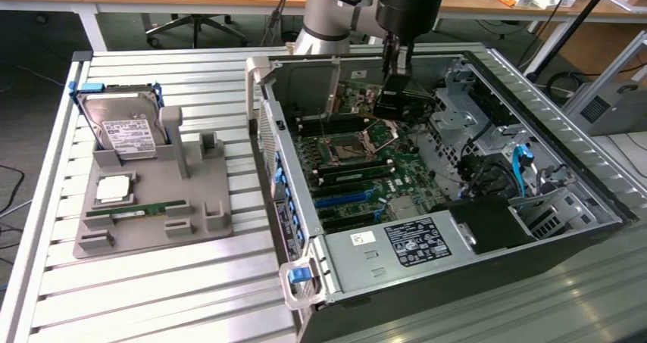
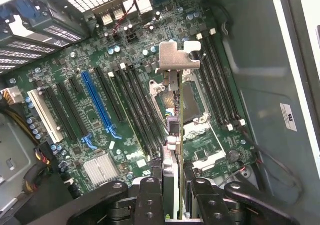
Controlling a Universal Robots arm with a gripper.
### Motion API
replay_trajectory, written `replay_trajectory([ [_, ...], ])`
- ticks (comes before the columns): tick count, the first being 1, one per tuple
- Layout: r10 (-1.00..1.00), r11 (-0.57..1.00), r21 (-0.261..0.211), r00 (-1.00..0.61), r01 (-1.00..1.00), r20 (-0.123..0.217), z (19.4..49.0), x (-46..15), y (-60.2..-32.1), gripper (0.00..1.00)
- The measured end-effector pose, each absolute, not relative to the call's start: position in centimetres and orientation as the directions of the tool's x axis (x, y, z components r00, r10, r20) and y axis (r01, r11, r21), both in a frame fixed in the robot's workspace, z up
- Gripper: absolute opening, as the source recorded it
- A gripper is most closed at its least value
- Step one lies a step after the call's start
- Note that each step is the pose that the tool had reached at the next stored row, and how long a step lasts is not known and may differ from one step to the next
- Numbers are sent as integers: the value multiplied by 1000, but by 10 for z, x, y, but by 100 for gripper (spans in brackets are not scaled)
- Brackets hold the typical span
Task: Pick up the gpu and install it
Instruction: 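Insert the gpu into the slot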
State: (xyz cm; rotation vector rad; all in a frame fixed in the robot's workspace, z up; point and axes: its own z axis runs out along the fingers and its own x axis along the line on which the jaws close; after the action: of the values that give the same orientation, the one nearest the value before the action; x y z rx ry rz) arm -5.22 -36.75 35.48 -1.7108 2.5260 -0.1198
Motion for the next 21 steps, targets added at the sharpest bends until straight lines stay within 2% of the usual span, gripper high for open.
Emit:
replay_trajectory([
  [21,-951,309,-115,-308,-944,-28,354,-52,-367,27],
])
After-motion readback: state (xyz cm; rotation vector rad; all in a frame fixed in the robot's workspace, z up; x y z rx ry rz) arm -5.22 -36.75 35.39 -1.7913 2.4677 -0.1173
